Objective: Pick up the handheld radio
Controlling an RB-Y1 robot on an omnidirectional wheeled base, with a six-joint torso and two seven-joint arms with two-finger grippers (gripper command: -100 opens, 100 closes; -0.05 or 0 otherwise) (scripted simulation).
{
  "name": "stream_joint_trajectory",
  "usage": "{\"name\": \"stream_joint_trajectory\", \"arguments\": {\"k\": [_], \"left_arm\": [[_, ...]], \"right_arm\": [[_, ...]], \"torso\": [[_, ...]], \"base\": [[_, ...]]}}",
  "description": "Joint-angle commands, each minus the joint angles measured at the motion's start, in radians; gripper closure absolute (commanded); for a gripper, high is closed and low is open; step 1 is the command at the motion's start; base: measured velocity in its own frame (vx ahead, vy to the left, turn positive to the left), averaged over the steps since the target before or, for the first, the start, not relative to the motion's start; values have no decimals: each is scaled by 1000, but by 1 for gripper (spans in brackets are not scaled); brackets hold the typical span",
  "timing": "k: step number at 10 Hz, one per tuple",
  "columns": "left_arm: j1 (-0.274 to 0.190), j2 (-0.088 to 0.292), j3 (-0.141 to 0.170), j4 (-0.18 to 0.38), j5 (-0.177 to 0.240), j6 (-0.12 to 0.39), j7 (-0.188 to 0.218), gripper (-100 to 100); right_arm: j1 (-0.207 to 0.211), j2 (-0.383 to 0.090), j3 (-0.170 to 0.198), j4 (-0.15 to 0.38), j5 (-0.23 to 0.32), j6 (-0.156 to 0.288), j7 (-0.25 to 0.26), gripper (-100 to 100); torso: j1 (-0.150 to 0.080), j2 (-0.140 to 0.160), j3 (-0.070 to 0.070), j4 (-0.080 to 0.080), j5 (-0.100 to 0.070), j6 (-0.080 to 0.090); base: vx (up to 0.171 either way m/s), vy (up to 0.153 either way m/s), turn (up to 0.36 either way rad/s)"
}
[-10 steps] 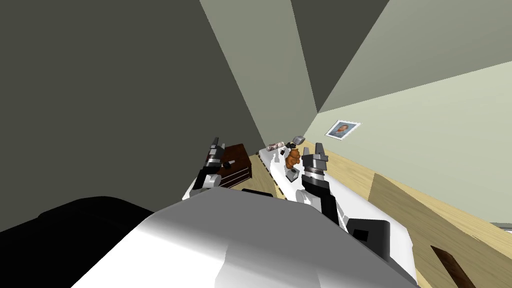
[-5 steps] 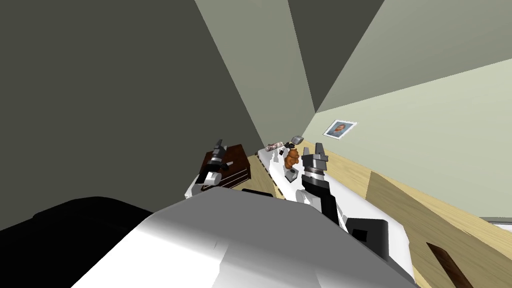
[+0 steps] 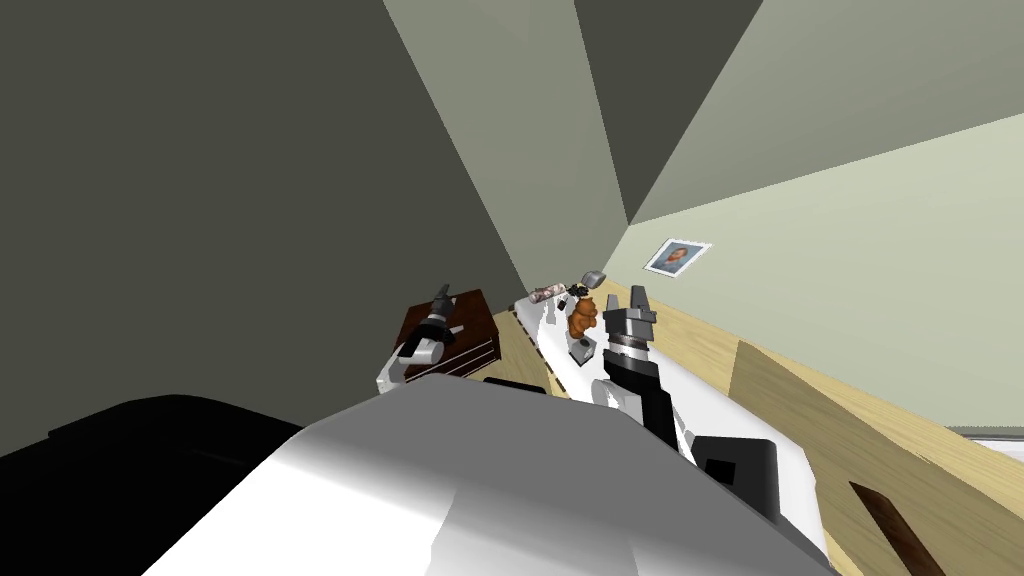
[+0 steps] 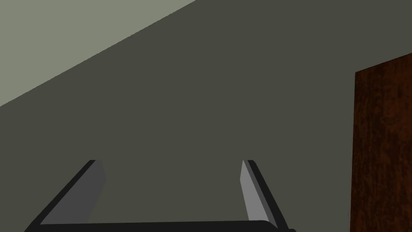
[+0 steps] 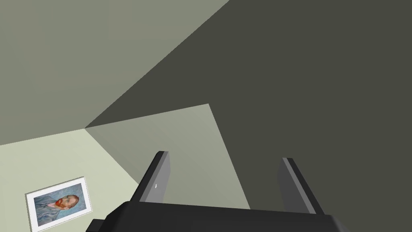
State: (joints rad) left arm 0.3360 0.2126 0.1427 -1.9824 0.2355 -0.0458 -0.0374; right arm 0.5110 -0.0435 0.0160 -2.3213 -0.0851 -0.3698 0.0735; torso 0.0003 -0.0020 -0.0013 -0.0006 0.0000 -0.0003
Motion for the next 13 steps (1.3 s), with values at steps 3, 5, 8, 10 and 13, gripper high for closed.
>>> {"name": "stream_joint_trajectory", "arguments": {"k": [3, 5, 8, 10, 13], "left_arm": [[-42, 21, 27, 78, 13, 102, 25, -100], [-42, 21, 27, 78, 13, 135, 25, -100], [-95, 36, 53, 166, 20, 221, 49, -100], [-95, 36, 53, 166, 20, 261, 49, -100], [-121, 42, 67, 211, 23, 326, 61, -100]], "right_arm": [[0, 0, 0, 0, 0, 0, 0, 0], [0, 0, 0, 0, 0, 0, 0, 0], [0, 0, 0, 0, 0, 0, 0, 0], [0, 0, 0, 0, 0, 0, 0, 0], [0, 0, 0, 0, 0, 0, 0, 0]], "torso": [[0, 0, 0, 0, 0, 0], [0, 0, 0, 0, 0, 0], [0, 1, 0, 0, 0, 0], [0, 1, 0, 0, 0, 0], [0, 1, 0, 0, 0, 0]], "base": [[36, 0, -32], [18, 2, -8], [22, 4, -32], [22, 1, -6], [17, 1, -17]]}}
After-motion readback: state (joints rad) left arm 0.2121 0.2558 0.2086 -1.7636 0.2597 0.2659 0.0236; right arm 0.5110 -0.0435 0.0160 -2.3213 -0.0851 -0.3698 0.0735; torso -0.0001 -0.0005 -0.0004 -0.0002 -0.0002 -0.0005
